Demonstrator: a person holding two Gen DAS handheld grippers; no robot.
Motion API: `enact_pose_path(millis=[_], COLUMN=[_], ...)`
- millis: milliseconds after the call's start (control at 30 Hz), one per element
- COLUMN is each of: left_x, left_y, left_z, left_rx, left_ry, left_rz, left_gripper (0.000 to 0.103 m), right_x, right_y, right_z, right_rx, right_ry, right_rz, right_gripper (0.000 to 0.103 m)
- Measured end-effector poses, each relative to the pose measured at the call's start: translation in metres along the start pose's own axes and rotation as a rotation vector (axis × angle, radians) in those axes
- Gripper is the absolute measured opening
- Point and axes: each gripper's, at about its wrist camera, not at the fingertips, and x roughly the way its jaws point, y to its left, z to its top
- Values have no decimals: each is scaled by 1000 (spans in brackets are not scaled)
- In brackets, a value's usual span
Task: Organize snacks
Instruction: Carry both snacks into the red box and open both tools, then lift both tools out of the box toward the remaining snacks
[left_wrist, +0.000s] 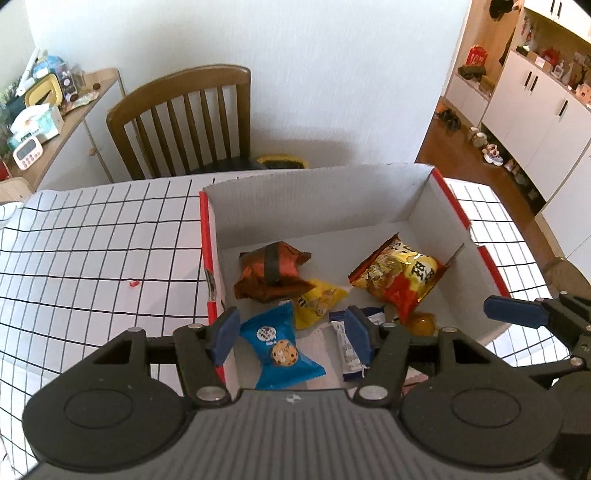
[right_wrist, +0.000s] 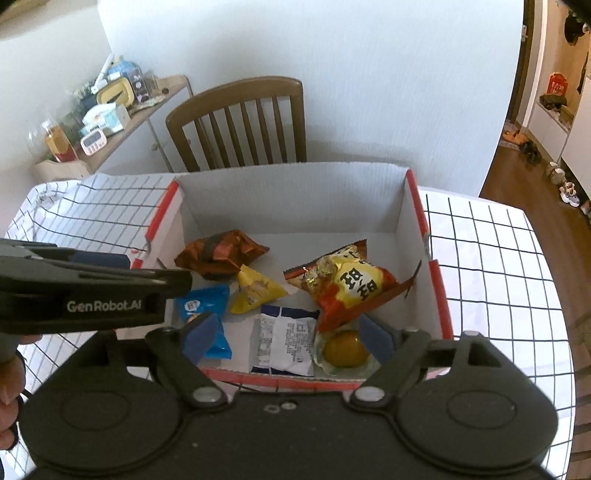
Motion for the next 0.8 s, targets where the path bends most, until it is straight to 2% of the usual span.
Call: enact_pose_path(millis=[333, 800], left_x=[-40, -87], left_y=[1, 5], left_z=[-14, -50], left_rx=[7, 23], left_ry=[-54, -107], left_rz=[-26, -64], left_gripper=[62, 63], right_x=[-35, -79], right_y=[5, 14], right_z=[-10, -37], right_rx=[-1, -25], right_ry=[-53, -110], right_rz=[10, 41], right_gripper=[86, 87])
